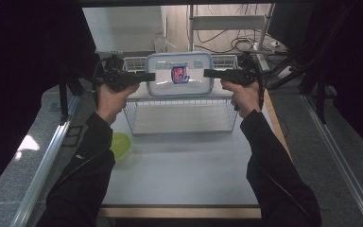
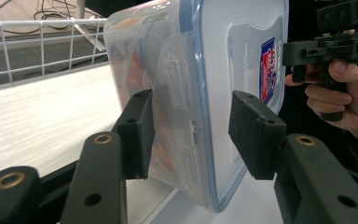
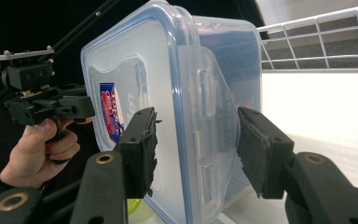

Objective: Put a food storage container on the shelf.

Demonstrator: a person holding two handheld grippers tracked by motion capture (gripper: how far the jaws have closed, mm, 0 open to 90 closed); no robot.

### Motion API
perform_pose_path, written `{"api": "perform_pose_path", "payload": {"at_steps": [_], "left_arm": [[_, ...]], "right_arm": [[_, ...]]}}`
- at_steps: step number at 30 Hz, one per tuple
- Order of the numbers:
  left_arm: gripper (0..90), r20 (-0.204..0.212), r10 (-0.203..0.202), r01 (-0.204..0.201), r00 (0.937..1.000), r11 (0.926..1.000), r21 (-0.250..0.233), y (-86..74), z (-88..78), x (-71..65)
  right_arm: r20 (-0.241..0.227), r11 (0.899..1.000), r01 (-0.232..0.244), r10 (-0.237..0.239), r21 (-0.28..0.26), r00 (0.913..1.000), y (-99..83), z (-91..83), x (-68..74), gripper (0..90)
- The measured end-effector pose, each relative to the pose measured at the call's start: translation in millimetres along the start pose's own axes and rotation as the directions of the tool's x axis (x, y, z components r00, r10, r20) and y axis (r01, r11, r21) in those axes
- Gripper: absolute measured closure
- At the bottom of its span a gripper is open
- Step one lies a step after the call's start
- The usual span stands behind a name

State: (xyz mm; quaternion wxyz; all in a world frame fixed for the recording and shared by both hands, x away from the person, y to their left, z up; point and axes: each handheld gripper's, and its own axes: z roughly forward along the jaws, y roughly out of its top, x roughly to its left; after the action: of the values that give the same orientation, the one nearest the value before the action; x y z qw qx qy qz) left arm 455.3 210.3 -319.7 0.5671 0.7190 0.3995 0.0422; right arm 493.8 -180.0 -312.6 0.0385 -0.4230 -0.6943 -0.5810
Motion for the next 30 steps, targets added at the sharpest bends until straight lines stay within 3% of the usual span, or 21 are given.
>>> {"api": "perform_pose_path", "payload": {"at_steps": [2, 6, 13, 25, 29, 30], "left_arm": [[47.3, -0.024, 0.036, -0.035, 0.9991, 0.9992, 0.017, -0.6, 2.4, -3.1], [43.0, -0.033, 0.072, -0.071, 0.9968, 0.9968, 0.036, -3.9, 4.4, -4.5], [36.5, -0.052, 0.095, -0.092, 0.9941, 0.9944, 0.052, -3.1, 8.9, -4.7], [28.0, -0.084, 0.122, -0.114, 0.989, 0.9892, 0.092, -2.1, 15.7, -3.8], [26.7, -0.096, 0.104, -0.099, 0.9899, 0.9935, 0.057, -1.4, 13.7, 0.5], [25.8, -0.112, 0.109, -0.101, 0.9877, 0.9921, 0.073, -1.0, 14.4, 1.0]], "right_arm": [[0.001, 1.0, 0.003, -0.003, -0.016, 1.0, -1.0, 1.0, -2.0, 48.8], [0.003, 0.999, 0.012, -0.012, -0.032, 0.9999, -2.8, 1.5, -2.9, 48.2], [0.051, 0.998, 0.061, -0.059, -0.033, 0.9969, -2.8, 3.0, 1.8, 46.9], [0.067, 0.996, 0.069, -0.066, -0.047, 0.9955, -5.0, 5.6, 1.4, 44.6], [0.09, 0.996, 0.066, -0.061, -0.053, 0.9941, -5.7, 5.7, 0.3, 45.1], [0.098, 0.996, 0.069, -0.064, -0.052, 0.9931, -5.6, 5.0, -0.1, 46.6]]}}
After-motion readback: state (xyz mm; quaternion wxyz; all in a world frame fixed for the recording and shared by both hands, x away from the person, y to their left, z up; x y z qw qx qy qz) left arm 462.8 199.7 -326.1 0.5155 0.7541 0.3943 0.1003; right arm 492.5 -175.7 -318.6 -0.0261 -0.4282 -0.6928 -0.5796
